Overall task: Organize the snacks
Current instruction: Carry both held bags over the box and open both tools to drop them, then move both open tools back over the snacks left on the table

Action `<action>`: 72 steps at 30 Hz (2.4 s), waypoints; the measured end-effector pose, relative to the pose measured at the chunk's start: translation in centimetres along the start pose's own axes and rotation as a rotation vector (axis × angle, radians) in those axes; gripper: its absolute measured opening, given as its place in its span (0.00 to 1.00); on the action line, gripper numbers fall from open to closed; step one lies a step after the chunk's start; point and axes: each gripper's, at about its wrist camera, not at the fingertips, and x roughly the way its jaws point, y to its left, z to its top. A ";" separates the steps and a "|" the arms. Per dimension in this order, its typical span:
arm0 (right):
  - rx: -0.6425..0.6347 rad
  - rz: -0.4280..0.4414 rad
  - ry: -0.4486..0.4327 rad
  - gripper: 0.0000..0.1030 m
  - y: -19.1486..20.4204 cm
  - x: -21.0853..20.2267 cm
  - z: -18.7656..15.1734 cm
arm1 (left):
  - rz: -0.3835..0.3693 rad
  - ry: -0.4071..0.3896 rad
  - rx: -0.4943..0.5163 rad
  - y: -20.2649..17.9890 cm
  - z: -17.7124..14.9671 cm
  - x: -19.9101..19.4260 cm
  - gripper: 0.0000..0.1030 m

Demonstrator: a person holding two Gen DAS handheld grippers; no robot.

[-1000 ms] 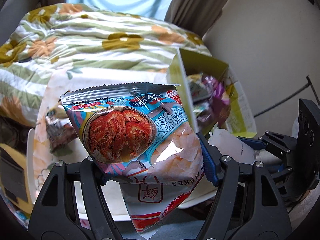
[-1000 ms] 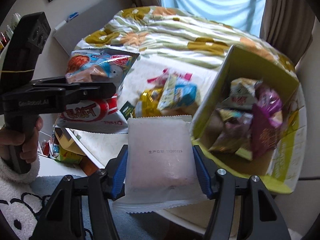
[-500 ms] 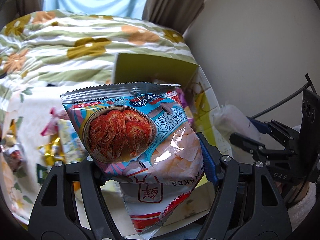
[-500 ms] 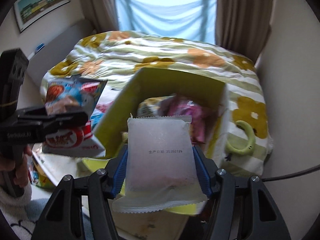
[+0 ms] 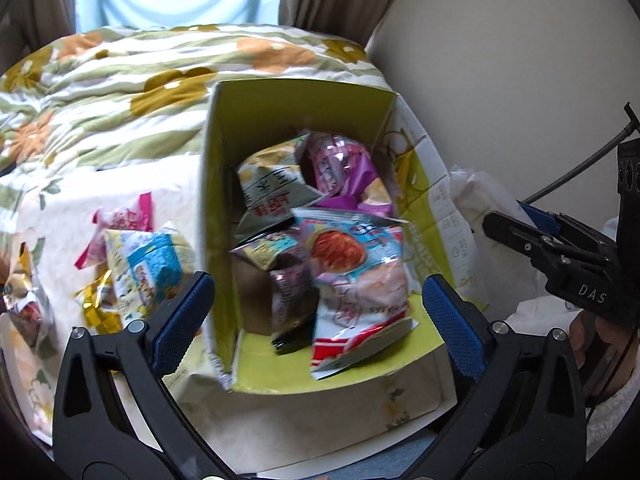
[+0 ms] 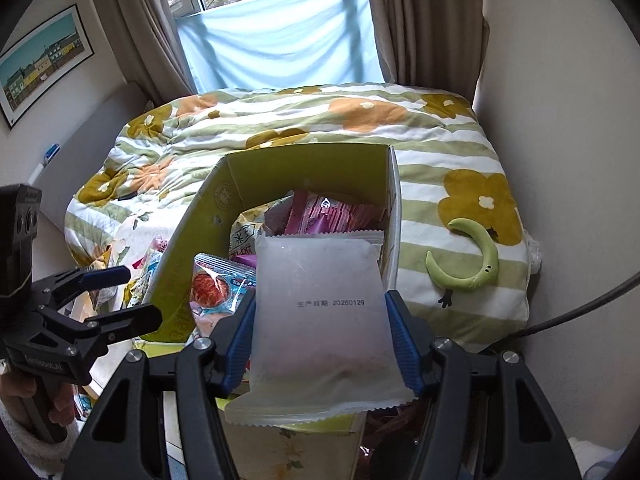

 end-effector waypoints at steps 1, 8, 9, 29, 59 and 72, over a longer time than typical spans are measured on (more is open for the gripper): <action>0.013 0.007 -0.003 0.56 -0.1 0.2 0.0 | 0.003 0.001 -0.001 0.3 -0.3 -0.2 0.99; 0.079 0.045 -0.017 0.56 1.2 1.9 0.7 | 0.037 -0.021 -0.028 2.6 -1.2 -1.8 0.99; 0.088 0.028 -0.018 0.57 1.4 2.1 0.7 | 0.045 -0.024 -0.030 2.9 -1.2 -2.1 0.99; 0.072 0.055 -0.007 0.96 0.4 1.7 -3.3 | 0.106 -0.057 -0.067 3.8 -3.6 -2.7 0.99; -0.004 0.053 -0.143 0.96 18.3 -3.4 -2.0 | 0.283 -0.190 -0.123 20.9 -7.6 -17.3 0.99; 0.008 0.055 -0.046 0.96 29.8 4.0 -5.1 | 0.141 -0.053 -0.206 34.8 -9.4 -15.0 0.99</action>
